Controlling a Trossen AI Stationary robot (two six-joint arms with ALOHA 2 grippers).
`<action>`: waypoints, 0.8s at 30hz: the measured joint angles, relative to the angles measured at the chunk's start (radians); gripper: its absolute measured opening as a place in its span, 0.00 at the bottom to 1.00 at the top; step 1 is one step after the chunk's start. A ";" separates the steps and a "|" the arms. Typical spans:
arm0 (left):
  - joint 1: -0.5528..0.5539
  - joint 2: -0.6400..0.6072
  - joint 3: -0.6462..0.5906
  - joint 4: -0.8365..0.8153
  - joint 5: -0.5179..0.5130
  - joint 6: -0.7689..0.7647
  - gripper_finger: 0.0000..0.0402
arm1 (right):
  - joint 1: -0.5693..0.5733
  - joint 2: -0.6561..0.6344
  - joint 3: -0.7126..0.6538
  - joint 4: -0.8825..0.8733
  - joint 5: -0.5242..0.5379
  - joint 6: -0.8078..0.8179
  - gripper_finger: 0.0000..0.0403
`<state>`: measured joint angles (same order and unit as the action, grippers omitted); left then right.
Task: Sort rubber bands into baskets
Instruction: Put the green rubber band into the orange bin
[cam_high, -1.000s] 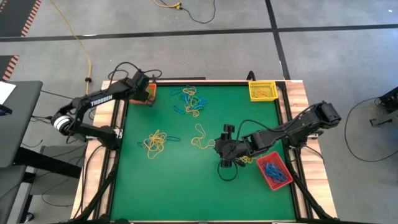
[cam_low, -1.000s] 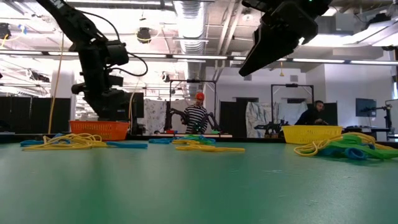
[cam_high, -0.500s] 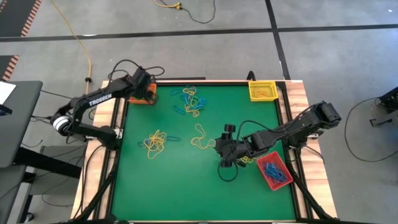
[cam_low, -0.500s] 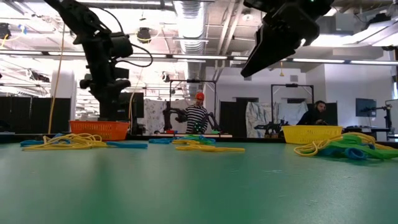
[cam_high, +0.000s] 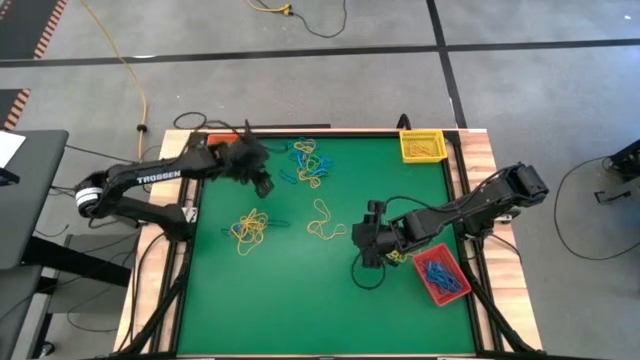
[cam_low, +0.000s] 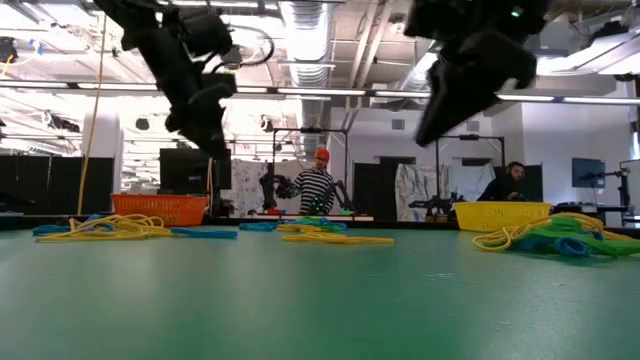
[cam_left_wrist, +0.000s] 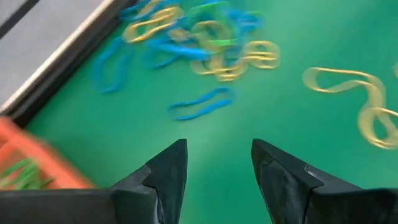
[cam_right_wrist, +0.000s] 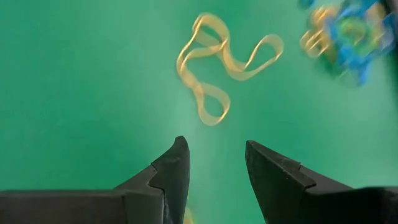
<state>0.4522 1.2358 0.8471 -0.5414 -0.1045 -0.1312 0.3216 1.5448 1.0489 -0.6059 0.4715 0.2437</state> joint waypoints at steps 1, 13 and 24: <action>-0.039 0.000 0.000 0.008 -0.006 -0.004 0.42 | 0.006 0.000 0.000 -0.027 -0.022 0.019 0.47; -0.447 0.054 -0.002 0.258 -0.198 -0.023 0.42 | 0.121 0.000 -0.033 -0.160 -0.210 0.222 0.47; -0.548 0.259 -0.101 0.496 -0.229 0.000 0.42 | 0.169 -0.003 -0.113 -0.138 -0.269 0.333 0.47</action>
<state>-0.0959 1.4950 0.7458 -0.0455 -0.3331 -0.1316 0.4908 1.5418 0.9356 -0.7438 0.2024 0.5762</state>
